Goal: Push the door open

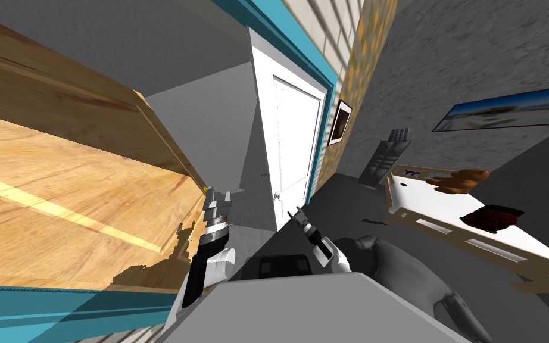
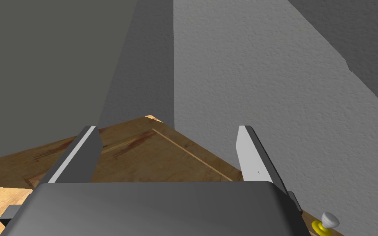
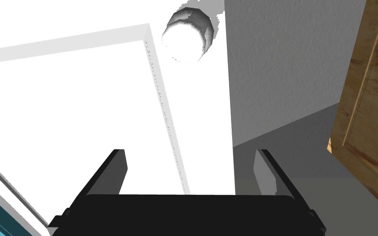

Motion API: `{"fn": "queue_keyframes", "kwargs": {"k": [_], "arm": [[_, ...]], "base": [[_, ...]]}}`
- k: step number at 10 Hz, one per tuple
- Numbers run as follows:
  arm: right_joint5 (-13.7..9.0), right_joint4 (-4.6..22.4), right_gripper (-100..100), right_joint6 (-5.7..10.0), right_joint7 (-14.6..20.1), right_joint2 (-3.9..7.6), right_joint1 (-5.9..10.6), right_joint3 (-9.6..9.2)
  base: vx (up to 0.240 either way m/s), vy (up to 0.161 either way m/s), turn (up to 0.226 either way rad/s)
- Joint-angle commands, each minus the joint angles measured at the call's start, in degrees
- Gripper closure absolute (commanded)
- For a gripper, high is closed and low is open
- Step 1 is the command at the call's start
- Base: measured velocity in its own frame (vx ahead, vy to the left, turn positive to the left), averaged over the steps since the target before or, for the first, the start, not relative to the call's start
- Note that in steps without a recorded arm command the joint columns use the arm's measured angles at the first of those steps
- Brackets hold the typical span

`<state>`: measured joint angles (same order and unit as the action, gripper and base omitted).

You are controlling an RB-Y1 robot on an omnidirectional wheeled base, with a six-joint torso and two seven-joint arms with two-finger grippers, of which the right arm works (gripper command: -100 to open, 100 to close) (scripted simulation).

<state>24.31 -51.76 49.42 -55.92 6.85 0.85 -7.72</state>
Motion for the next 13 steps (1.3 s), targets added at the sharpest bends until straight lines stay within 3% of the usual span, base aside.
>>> {"fn": "queue_keyframes", "kwargs": {"k": [1, 7, 9, 13], "arm": [[0.8, 1.9, -100, 0.25, -1.6, 0.15, 0.88, -0.47], [3.1, 9.6, -100, 2.12, -6.4, 0.37, 4.21, -1.49], [3.4, 11.0, -100, 2.44, -7.3, 0.4, 4.78, -1.66], [3.2, 10.4, -100, 1.92, -7.4, -0.08, 4.48, -1.38]], "base": [[0.074, -0.045, 0.055], [0.064, -0.033, 0.034], [0.054, -0.023, 0.022], [0.117, 0.056, 0.019]]}}
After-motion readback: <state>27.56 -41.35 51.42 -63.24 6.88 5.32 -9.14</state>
